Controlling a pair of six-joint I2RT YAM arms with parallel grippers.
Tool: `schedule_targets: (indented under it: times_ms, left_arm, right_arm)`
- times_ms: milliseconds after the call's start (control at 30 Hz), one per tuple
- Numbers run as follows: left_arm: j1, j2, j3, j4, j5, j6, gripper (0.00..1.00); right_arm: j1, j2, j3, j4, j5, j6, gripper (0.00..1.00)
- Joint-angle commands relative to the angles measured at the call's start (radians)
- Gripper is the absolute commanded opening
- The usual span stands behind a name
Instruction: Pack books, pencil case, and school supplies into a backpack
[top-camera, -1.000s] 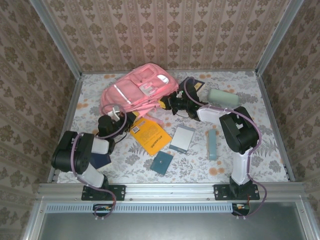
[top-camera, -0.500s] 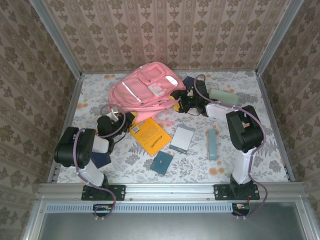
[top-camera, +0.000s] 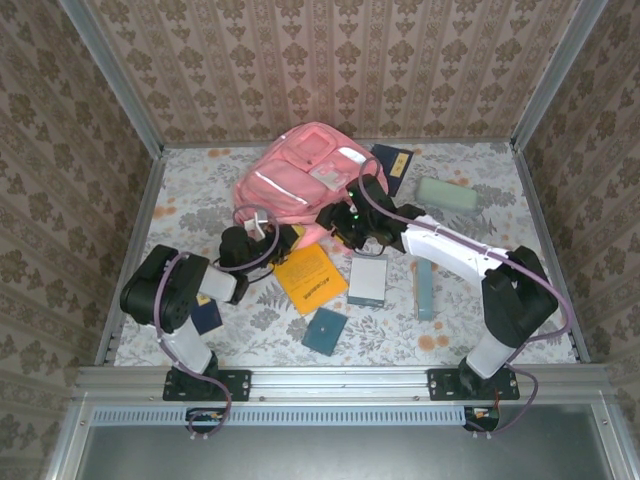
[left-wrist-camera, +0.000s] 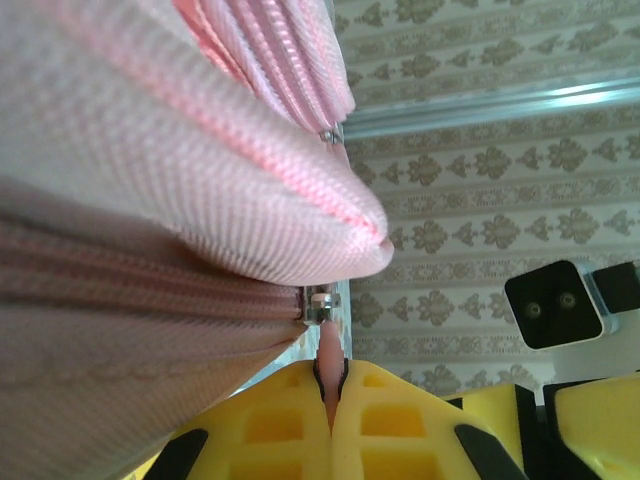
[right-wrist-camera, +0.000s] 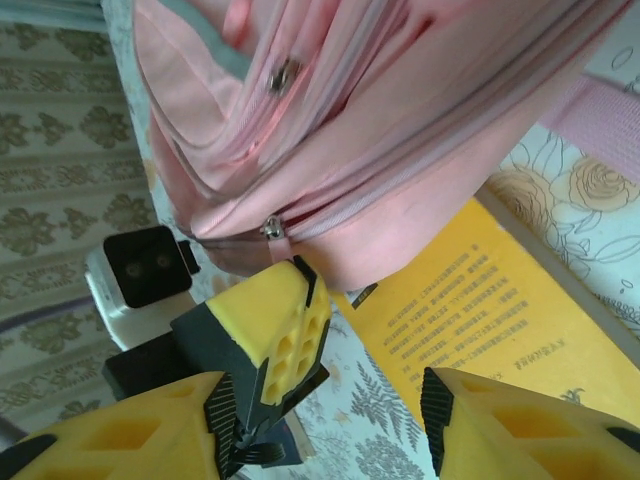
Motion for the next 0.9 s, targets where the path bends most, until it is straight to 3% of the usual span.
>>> schedule_targets:
  times_ms: [0, 133, 567, 633, 800, 867]
  left_arm:
    - [-0.035, 0.001, 0.049, 0.071, 0.018, 0.040, 0.00]
    - [-0.074, -0.001, 0.043, 0.056, 0.007, 0.043, 0.00]
    - [-0.098, -0.032, 0.052, 0.001, -0.002, 0.067, 0.00]
    - [-0.098, -0.050, 0.056, -0.028, -0.004, 0.080, 0.00]
    - [-0.092, -0.092, 0.058, -0.099, -0.018, 0.110, 0.00]
    - [-0.081, -0.102, 0.056, -0.126, -0.024, 0.116, 0.00]
  right_arm:
    - [0.001, 0.049, 0.044, -0.041, 0.046, 0.007, 0.53]
    - [0.003, 0.092, 0.076, -0.066, 0.067, 0.040, 0.48]
    - [-0.024, 0.233, 0.097, 0.097, 0.009, 0.136, 0.51]
    - [-0.030, 0.245, 0.091, 0.110, 0.009, 0.144, 0.43]
    - [-0.051, 0.230, 0.065, 0.102, 0.032, 0.135, 0.00]
    - [-0.064, 0.206, 0.047, 0.088, 0.045, 0.122, 0.00]
